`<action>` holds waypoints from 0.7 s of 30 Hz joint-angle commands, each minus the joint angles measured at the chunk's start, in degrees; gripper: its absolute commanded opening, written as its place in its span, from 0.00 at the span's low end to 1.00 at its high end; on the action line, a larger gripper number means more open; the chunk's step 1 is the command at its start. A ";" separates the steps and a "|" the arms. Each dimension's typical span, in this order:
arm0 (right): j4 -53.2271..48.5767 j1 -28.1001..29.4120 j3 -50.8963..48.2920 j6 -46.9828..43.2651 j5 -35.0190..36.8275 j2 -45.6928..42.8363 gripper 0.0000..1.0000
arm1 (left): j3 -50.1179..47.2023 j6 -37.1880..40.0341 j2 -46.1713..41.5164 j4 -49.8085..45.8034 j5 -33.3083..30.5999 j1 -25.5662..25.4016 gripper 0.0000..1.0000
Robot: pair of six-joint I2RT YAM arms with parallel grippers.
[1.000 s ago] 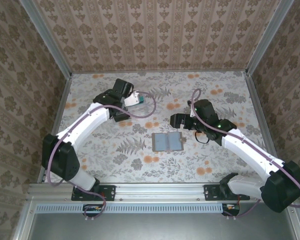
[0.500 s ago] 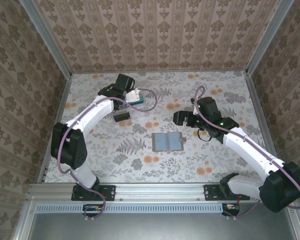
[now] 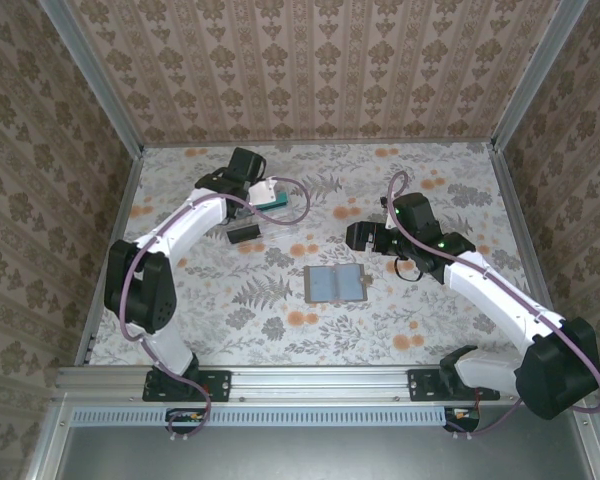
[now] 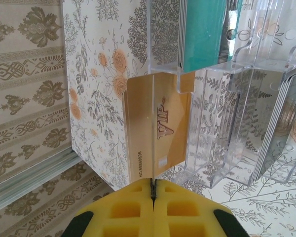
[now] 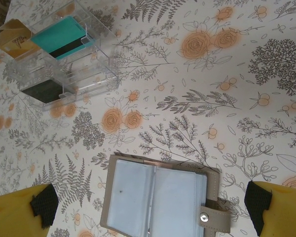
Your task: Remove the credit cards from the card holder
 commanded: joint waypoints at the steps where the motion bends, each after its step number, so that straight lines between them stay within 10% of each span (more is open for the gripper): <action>1: 0.19 -0.46 1.82 -0.12 -1.11 0.53 1.00 | -0.09 -0.01 2.13 1.01 0.35 0.35 0.00; 21: 0.47 -0.68 1.97 0.31 -1.99 1.66 1.00 | 0.09 -0.56 3.15 0.96 1.42 2.79 0.02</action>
